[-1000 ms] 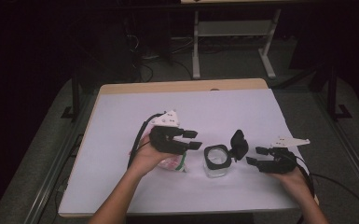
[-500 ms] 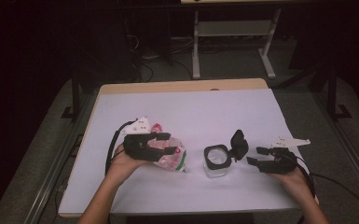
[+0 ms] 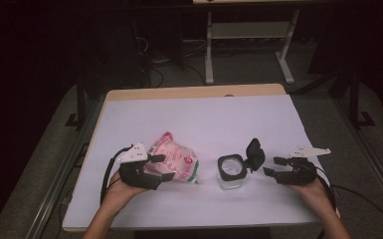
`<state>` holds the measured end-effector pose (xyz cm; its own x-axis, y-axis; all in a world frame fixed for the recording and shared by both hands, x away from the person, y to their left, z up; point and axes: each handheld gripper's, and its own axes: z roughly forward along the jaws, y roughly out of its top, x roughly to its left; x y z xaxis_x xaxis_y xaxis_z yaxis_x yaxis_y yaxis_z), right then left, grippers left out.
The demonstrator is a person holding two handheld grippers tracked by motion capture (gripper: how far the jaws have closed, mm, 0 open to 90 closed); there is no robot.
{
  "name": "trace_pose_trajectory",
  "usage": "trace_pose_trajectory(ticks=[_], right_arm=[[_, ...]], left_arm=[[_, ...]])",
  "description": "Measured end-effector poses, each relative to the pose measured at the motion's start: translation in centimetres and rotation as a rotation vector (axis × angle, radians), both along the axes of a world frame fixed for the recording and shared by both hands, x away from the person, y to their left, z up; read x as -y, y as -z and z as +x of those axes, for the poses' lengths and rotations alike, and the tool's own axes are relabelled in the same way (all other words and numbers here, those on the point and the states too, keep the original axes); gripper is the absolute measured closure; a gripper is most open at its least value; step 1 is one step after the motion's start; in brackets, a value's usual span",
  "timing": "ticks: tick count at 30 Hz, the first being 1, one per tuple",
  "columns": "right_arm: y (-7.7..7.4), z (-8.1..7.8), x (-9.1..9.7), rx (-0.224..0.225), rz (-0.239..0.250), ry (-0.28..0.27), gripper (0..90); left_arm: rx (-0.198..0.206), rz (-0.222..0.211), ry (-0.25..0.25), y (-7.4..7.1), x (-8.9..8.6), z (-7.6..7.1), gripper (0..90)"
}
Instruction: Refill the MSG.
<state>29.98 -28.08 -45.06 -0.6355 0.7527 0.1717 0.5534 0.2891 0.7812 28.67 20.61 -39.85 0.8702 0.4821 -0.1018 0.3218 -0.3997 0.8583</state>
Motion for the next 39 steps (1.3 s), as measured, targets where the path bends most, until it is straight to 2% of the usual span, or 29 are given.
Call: trace_pose_trajectory(ticks=[4,8,12,15,18,21,24,28,29,32,35,37,39], right_arm=[[0.0,0.0,0.1,-0.001,0.003,0.005,34.0],[0.0,0.0,0.1,-0.005,0.004,0.008,34.0],[0.0,0.1,0.0,0.005,0.003,0.001,34.0],[0.1,0.1,0.0,-0.002,0.003,0.003,34.0],[0.1,0.1,0.0,-0.002,0.002,0.002,34.0],[0.1,0.1,0.0,-0.003,0.003,0.003,34.0],[0.1,0.1,0.0,-0.005,0.004,0.004,34.0],[0.1,0.1,-0.1,-0.004,0.004,0.001,34.0],[0.1,0.1,-0.1,-0.004,0.004,0.001,34.0],[0.1,0.1,0.0,-0.002,0.003,0.001,34.0],[0.1,0.1,0.0,-0.002,0.003,0.001,34.0],[0.1,0.1,-0.1,-0.007,0.004,0.004,34.0],[0.1,0.1,-0.1,-0.007,0.005,0.003,34.0]], left_arm=[[0.009,0.042,-0.025,1.0,0.6,-0.6,23.1],[0.005,0.085,-0.022,1.9,1.8,-0.7,17.7],[0.028,0.130,-0.015,2.6,2.8,-0.8,17.7],[0.025,0.142,-0.038,2.9,3.1,-0.7,17.8],[0.049,0.178,-0.058,3.1,3.2,-0.5,19.0],[0.061,0.181,-0.073,3.3,3.4,-0.3,23.5],[0.075,0.189,-0.082,3.5,3.2,-0.1,30.5],[0.083,0.194,-0.095,3.6,2.7,0.3,45.5],[0.081,0.183,-0.094,3.6,2.6,0.4,49.8],[0.072,0.184,-0.088,3.7,2.5,0.7,62.6],[0.067,0.189,-0.080,3.7,2.3,1.0,79.3],[0.058,0.170,-0.076,3.7,1.9,1.4,89.0],[0.033,0.139,-0.072,3.6,1.7,1.7,90.0]])
